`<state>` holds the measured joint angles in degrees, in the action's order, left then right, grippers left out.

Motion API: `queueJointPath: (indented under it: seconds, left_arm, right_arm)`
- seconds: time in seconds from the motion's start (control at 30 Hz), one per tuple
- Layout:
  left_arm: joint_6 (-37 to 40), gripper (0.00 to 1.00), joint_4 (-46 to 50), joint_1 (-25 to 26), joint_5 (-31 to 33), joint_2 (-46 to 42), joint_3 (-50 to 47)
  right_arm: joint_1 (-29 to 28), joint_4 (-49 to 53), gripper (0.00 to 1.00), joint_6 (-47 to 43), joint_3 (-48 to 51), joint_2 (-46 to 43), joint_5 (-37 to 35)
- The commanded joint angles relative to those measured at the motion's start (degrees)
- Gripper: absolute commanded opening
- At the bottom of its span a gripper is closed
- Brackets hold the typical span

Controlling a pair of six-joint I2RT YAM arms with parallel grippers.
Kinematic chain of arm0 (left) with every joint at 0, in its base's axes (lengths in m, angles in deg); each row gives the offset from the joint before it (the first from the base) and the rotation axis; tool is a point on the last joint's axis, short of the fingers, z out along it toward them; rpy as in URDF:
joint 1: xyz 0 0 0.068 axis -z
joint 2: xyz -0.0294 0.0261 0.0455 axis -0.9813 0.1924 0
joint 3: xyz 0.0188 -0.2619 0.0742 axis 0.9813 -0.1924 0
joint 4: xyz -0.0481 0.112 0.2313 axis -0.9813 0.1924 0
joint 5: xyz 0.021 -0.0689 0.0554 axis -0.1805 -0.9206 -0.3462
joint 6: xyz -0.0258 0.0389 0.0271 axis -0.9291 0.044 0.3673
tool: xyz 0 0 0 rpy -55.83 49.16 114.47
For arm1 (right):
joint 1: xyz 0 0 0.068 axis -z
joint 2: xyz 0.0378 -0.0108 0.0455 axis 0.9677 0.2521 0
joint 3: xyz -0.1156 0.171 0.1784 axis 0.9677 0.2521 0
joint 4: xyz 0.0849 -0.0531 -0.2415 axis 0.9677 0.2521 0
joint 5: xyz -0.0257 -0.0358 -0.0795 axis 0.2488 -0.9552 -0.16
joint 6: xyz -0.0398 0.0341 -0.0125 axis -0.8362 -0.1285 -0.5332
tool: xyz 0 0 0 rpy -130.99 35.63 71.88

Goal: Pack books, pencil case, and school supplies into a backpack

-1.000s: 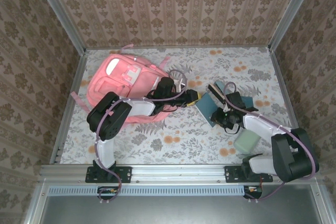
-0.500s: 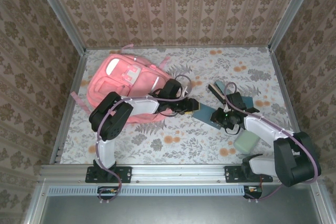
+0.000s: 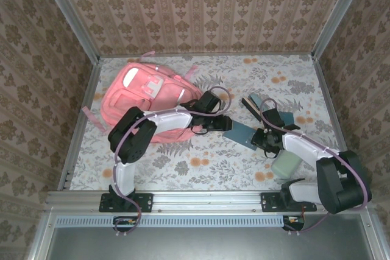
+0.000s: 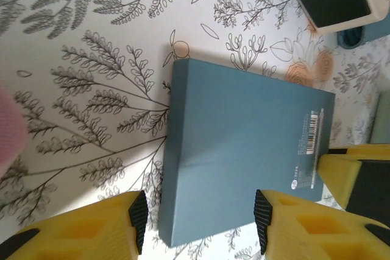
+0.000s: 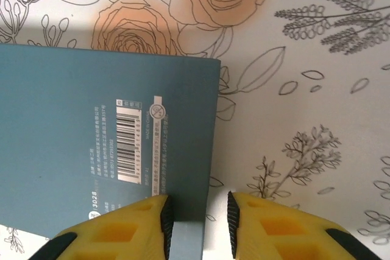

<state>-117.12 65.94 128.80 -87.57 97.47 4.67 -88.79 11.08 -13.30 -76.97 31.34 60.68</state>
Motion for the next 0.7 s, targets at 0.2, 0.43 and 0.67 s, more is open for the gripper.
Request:
queueJointPath:
  seconds: [0.2, 0.43, 0.67]
  left_arm:
    - [0.18, 0.53, -1.31, 0.61, -2.46, 5.91, 0.63]
    - [-6.25, 0.52, -12.86, 0.65, -12.41, 4.41, -2.92]
    - [-18.12, 0.50, -35.76, -1.60, -22.40, -0.26, -9.76]
  right_arm:
    - [0.66, -7.78, 0.35, -1.53, -3.10, 5.43, 5.22]
    - [0.65, -12.53, 0.34, -1.14, -2.23, 7.99, 10.53]
    - [0.73, -12.81, 0.34, -0.83, -2.75, 6.19, 12.09]
